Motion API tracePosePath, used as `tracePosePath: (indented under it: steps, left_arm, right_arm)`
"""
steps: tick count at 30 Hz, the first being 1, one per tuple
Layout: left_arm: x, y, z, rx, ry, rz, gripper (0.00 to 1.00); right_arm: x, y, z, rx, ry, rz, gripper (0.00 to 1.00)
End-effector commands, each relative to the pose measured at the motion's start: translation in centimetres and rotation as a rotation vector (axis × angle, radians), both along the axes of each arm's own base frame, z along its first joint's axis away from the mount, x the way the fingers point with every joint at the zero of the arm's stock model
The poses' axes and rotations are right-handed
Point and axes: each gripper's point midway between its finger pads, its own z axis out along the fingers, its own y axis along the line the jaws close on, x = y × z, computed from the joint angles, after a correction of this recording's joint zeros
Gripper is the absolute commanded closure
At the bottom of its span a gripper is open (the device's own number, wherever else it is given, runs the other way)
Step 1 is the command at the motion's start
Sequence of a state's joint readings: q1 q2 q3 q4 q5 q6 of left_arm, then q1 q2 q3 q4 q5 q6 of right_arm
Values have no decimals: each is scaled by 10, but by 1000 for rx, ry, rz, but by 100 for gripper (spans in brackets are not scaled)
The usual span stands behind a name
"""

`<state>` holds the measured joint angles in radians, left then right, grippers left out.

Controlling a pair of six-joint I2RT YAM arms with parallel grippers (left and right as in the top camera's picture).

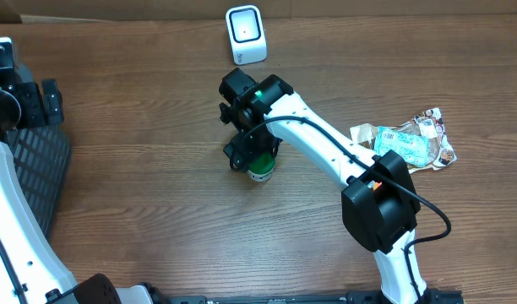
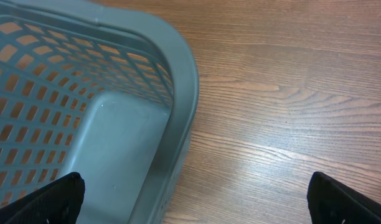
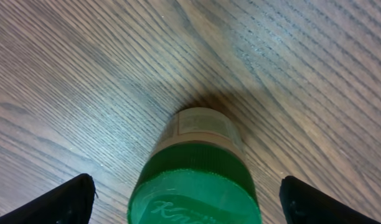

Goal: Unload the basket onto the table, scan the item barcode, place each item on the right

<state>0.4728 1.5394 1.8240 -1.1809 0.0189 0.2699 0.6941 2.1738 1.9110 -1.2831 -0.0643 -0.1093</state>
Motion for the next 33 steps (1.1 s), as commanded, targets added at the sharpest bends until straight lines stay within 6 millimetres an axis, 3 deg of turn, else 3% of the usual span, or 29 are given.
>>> tracePosePath:
  steps: [1,18,25,33]
  left_arm:
    - [2,0,0,13,4,-19,0]
    - [2,0,0,13,4,-19,0]
    - [2,0,0,13,4,-19,0]
    - [2,0,0,13,4,-19,0]
  right_arm:
    - [10,1,17,19,-53,-8,3]
    - [6,-2,-5,4,-45,60,4]
    - [4,-17,-7,-71,-46,66,5]
    - [1,-18,-7,-71,-29,34,9]
